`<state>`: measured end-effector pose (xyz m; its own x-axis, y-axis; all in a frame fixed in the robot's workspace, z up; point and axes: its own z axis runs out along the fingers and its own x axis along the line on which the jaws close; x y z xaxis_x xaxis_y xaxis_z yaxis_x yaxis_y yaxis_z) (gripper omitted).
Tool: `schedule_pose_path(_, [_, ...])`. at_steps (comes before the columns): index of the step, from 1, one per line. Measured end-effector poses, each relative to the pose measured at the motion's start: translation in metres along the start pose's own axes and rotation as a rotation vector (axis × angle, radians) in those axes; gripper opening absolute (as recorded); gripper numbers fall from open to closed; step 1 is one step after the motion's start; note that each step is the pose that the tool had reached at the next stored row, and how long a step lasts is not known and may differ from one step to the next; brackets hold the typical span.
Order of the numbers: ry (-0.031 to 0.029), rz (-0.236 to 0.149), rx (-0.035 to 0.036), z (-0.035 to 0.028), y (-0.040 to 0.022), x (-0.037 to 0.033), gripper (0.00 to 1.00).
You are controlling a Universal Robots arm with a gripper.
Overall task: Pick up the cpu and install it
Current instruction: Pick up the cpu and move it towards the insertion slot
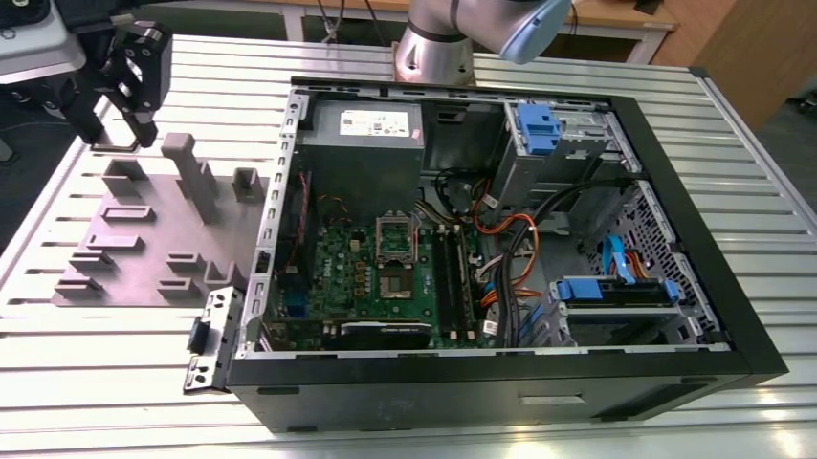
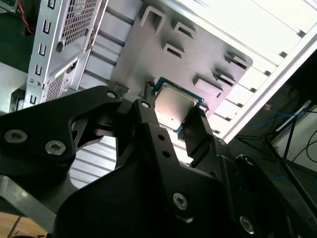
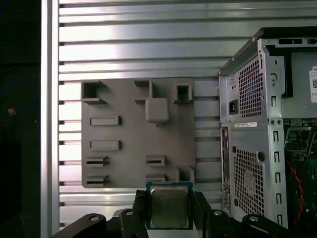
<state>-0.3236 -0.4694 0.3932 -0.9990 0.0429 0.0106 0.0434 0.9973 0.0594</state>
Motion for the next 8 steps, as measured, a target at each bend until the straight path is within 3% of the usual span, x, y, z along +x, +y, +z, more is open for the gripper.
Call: schedule_pose_path(8, [0.0000, 0.000, 0.0000, -0.0001, 0.0001, -0.0086, 0.47])
